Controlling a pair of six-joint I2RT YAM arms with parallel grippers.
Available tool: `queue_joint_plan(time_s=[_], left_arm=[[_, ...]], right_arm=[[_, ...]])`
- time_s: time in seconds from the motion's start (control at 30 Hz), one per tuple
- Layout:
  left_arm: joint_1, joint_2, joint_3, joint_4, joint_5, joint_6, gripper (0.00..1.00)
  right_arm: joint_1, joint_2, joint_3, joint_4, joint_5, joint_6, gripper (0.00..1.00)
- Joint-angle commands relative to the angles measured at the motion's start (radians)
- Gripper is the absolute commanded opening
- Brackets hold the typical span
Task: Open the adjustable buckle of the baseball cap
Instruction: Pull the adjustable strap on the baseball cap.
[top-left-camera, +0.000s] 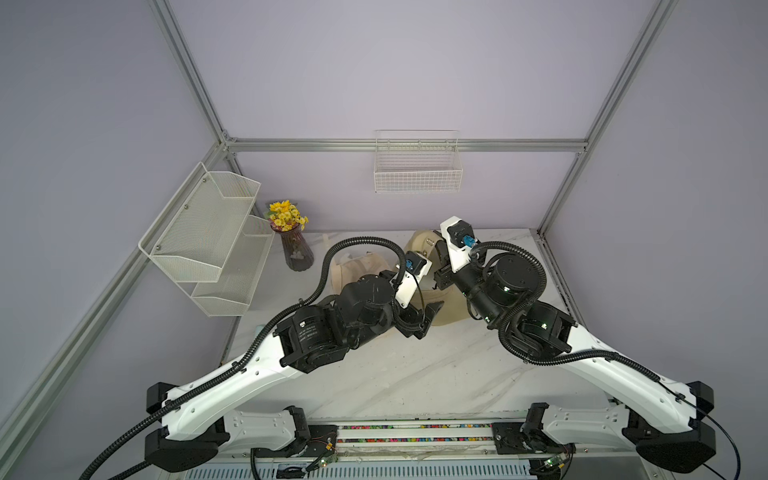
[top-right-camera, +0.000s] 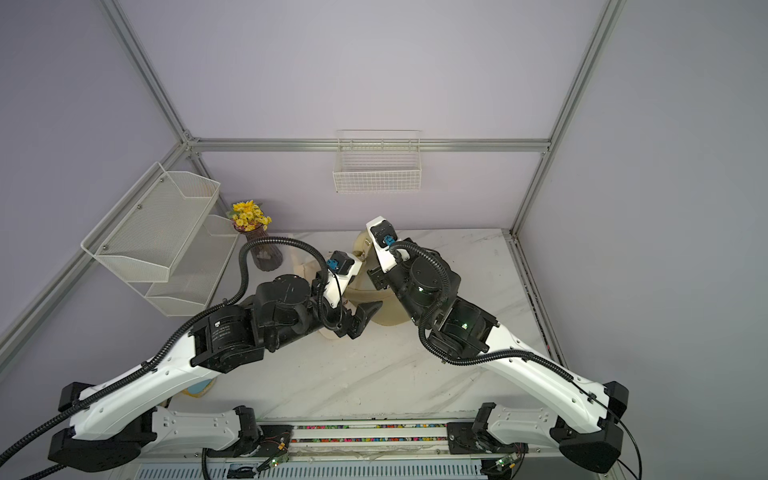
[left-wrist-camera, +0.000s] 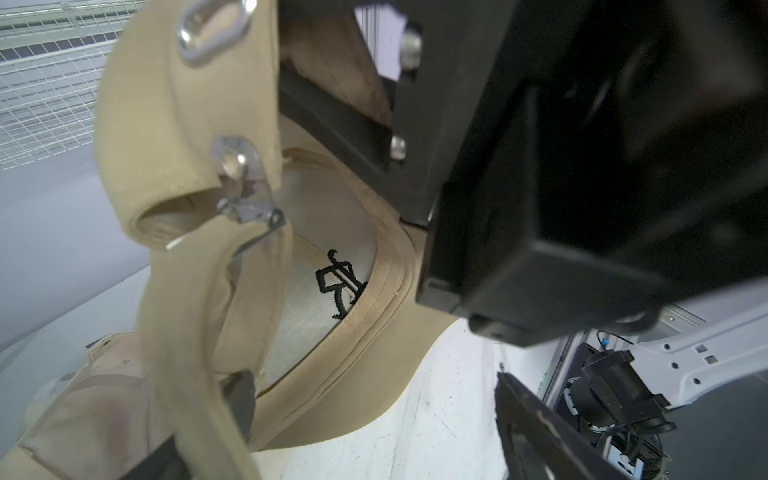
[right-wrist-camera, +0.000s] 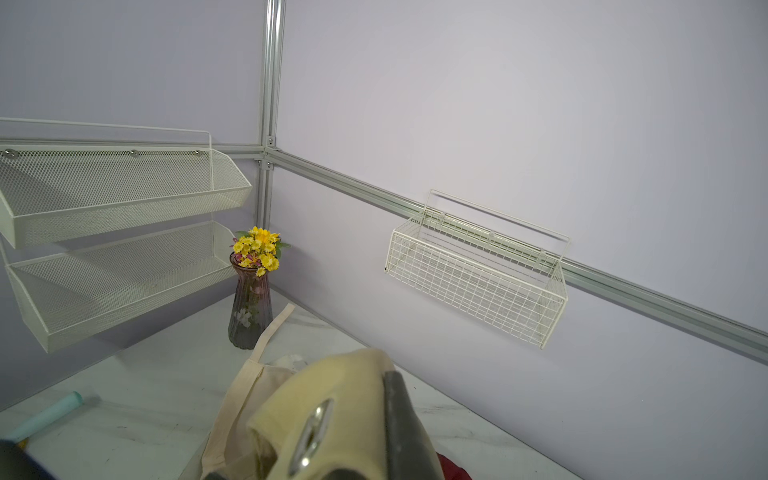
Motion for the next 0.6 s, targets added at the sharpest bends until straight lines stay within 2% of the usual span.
queue_joint_plan(time_s=[0.0,0.17,0.27,0.43,0.57], left_arm=[[-0.046,-0.018,-0.036,0.109,-0.183,0.067,0.89],[-0.149,-0.029,-0.108,0.262,-0.424,0.188,0.87],[-0.188,-0.038,-0.175,0.365,-0.524,0.245,0.86],[-0.220,-0.108,-0.276,0.546,-0.572,0.326,0.83],[-0.248,-0.137,-0.302,0.660,-0.606,0.419,0.82]], right_arm=[[0.001,-0.019,0.056,-0.024,-0.014,0.052,0.00],[0.001,0.010,0.129,-0.076,0.018,0.086,0.00],[0.001,0.043,0.195,-0.113,0.062,0.115,0.00],[0.000,0.073,0.255,-0.142,0.082,0.113,0.00],[0.001,0.081,0.254,-0.156,0.094,0.116,0.00]])
